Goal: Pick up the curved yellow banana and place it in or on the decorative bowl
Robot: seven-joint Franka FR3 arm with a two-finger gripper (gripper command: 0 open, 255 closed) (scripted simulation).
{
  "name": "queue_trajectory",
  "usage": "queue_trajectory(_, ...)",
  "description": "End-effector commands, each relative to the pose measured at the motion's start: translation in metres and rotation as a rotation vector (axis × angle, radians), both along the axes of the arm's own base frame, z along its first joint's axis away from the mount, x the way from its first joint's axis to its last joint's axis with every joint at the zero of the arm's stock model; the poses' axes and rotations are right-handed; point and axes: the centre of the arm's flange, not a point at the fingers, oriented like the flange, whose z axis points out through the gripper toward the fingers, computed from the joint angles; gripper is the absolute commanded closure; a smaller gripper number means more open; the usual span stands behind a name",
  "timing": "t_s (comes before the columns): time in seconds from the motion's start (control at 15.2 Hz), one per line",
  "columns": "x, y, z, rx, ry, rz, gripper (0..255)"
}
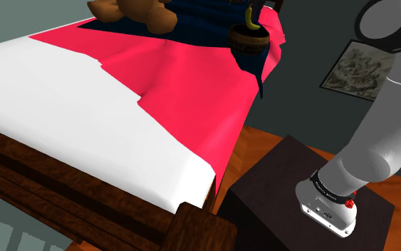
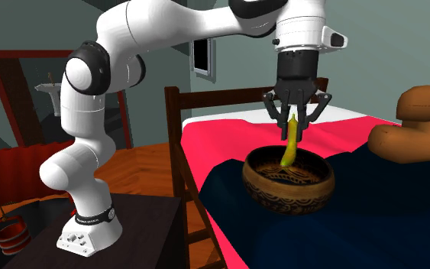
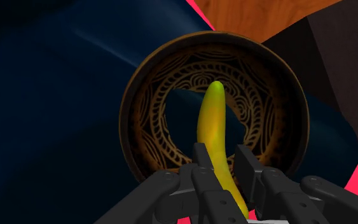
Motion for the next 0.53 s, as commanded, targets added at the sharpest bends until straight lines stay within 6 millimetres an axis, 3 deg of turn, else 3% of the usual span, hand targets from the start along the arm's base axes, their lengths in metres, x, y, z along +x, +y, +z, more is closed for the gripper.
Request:
queue_trajectory(0.0,0.0,-0.001,-0.01,0.0,-0.001,0.0,255)
queue_trajectory(0.26,0.0,-0.001,-0.031,0.0,-0.001,0.0,255)
queue_trajectory(0.46,0.0,-0.001,-0.032,0.0,-0.001,0.0,255)
